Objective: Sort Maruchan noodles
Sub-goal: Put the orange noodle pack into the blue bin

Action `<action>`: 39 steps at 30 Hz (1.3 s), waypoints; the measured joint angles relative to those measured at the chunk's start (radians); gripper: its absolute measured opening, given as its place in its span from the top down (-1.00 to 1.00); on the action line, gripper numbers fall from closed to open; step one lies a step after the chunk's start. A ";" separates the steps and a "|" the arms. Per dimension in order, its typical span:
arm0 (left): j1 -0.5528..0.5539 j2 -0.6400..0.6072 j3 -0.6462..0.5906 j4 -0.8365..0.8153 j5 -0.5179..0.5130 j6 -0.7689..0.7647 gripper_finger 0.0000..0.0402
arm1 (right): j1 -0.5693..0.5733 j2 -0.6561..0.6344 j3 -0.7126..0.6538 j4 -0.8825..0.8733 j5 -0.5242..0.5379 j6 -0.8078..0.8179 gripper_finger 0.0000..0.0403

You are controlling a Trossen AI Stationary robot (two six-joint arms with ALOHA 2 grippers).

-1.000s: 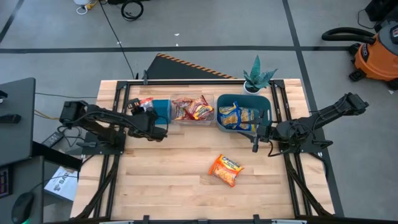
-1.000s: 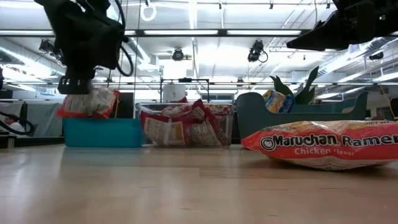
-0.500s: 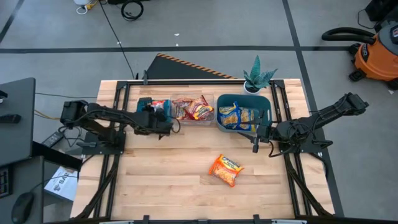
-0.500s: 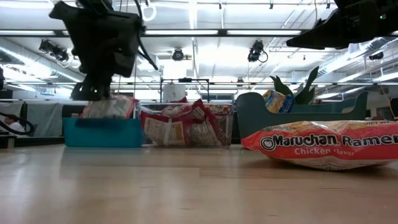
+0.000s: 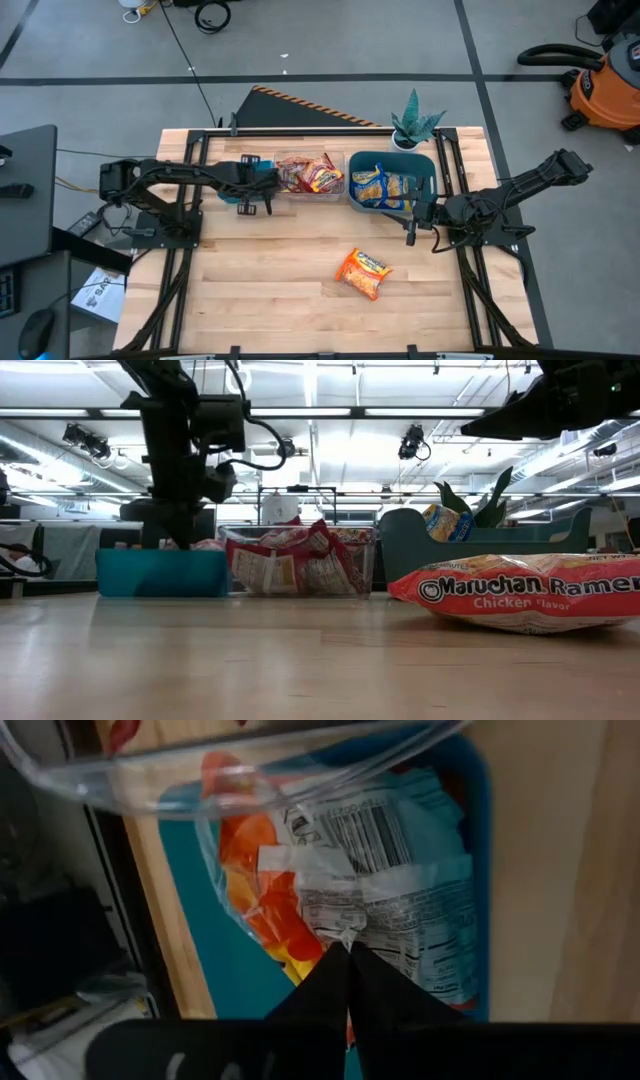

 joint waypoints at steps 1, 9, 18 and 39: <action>0.007 0.000 0.000 0.000 0.001 -0.014 0.95 | 0.000 0.000 0.000 -0.001 0.000 0.000 0.01; 0.025 0.000 0.000 -0.002 -0.004 -0.049 0.62 | 0.000 0.000 0.000 -0.007 0.000 0.002 0.01; -0.046 0.000 0.129 -0.176 -0.249 -0.288 0.11 | 0.000 0.000 0.000 -0.007 0.000 0.002 0.01; -0.456 0.268 0.231 0.790 0.239 -0.386 0.18 | 0.000 0.000 0.000 0.003 0.004 0.002 0.01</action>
